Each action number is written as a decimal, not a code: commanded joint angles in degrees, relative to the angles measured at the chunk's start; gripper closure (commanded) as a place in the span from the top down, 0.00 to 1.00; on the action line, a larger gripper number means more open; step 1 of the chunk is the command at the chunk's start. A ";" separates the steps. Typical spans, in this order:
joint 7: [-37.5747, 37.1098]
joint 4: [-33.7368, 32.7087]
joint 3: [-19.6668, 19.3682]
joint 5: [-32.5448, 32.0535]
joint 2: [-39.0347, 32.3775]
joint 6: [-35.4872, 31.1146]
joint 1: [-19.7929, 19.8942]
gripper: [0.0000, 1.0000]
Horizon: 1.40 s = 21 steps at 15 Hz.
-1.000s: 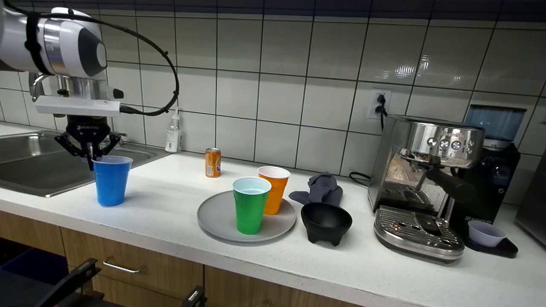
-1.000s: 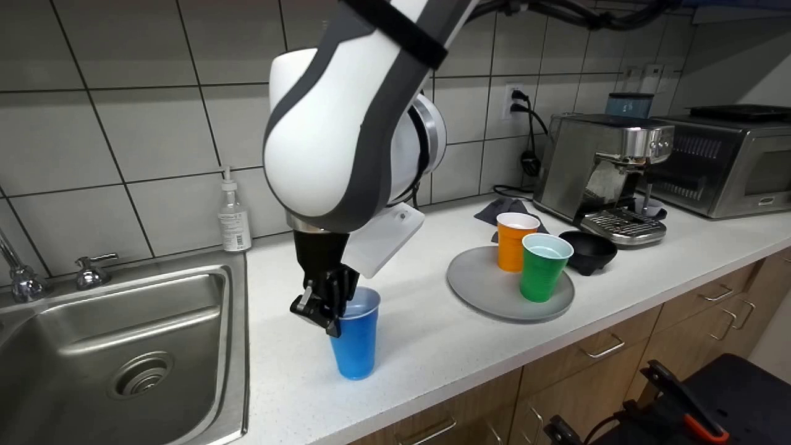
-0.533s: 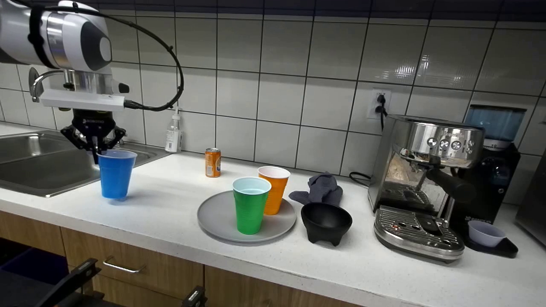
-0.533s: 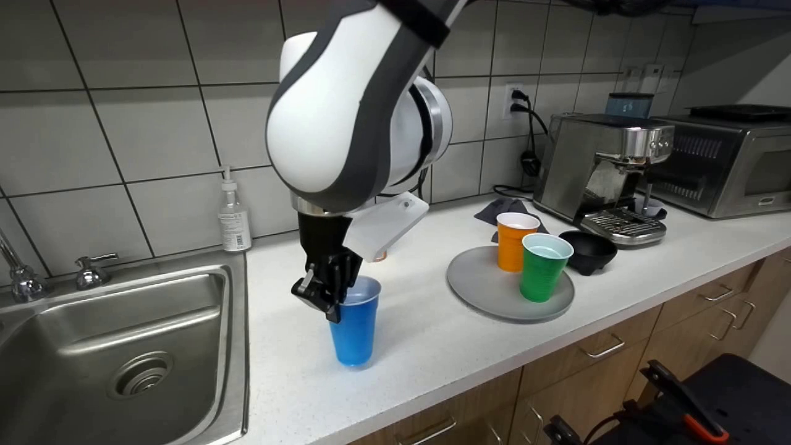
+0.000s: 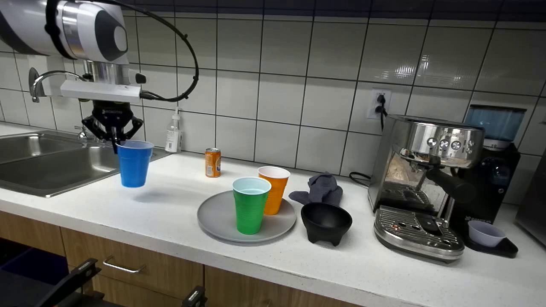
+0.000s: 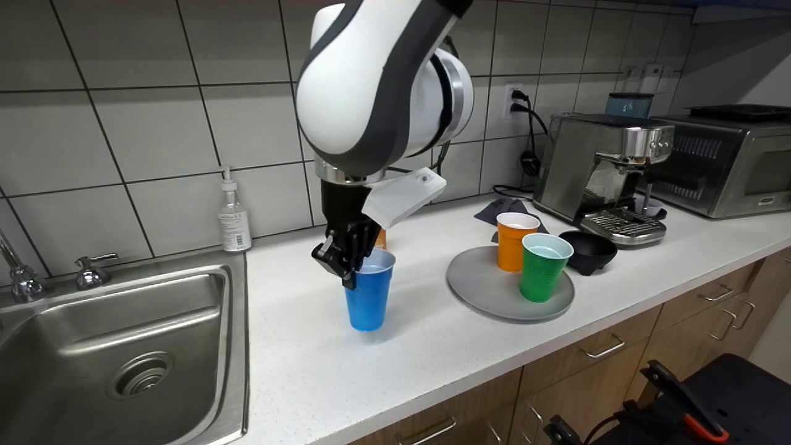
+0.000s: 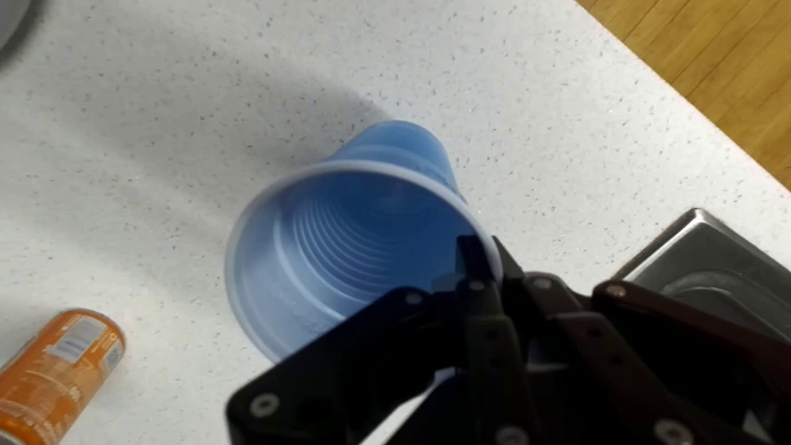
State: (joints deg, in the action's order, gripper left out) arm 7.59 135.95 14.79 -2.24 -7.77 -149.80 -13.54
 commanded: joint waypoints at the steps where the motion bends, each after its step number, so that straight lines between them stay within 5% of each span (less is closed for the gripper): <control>1: -0.63 1.78 -1.44 -0.92 3.27 0.03 0.86 0.01; 21: -13.35 3.46 -9.11 -10.63 6.32 1.36 3.81 0.01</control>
State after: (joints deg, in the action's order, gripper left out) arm -2.78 137.88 5.84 -10.93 -4.02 -149.70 -10.77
